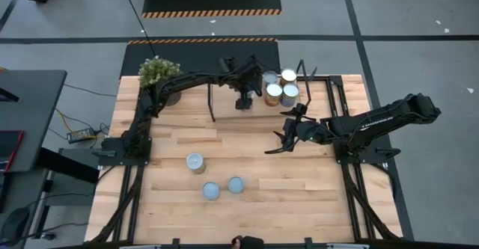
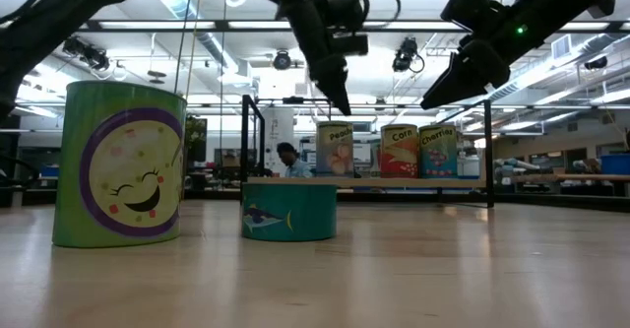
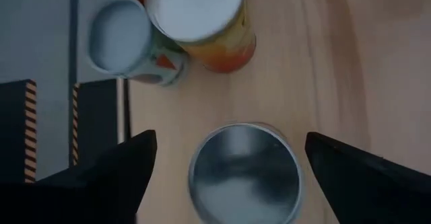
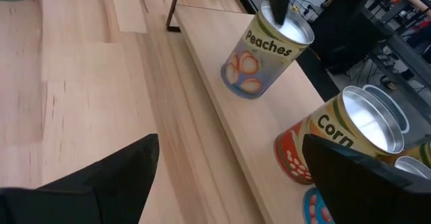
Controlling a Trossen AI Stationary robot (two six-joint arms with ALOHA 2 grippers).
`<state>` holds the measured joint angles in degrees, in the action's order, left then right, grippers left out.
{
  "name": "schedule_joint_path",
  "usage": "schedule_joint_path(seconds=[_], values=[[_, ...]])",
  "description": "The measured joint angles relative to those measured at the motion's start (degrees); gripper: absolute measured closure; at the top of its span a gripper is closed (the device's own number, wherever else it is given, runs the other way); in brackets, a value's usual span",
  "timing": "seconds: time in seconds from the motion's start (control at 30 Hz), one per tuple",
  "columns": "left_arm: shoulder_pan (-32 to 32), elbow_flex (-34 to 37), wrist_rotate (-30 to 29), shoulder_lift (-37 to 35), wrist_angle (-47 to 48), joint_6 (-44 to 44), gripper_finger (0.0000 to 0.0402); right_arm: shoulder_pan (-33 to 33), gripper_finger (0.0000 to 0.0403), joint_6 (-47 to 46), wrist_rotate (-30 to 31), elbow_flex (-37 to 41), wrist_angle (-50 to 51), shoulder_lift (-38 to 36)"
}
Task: Pick and place cans onto a shelf
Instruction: Put the canned peaches on the shelf
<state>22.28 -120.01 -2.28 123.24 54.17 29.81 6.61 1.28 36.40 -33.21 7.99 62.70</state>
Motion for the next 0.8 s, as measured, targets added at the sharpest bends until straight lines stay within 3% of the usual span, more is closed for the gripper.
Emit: schedule_joint_path(seconds=[0.23, 0.5, 0.67, 0.8], values=[[0.82, -0.09, -0.20, -5.21, 4.57, -2.30, 0.0017, 0.00, 0.0029, -0.27, 0.00, 0.00, 0.26, 0.00], [2.43, 3.83, -2.85, -4.01, 10.88, -8.13, 0.0017, 0.00, 0.0029, -0.67, -0.01, 0.00, 0.25, 0.00], [2.46, 8.85, -9.35, -3.76, 5.88, -8.39, 0.0017, 0.00, 0.0029, -0.67, -0.02, 0.00, 0.28, -0.02], [2.42, 11.16, -5.86, -3.72, 1.29, -9.22, 0.0017, 0.00, 0.0029, -0.67, -0.02, 0.00, 0.26, -0.01]])
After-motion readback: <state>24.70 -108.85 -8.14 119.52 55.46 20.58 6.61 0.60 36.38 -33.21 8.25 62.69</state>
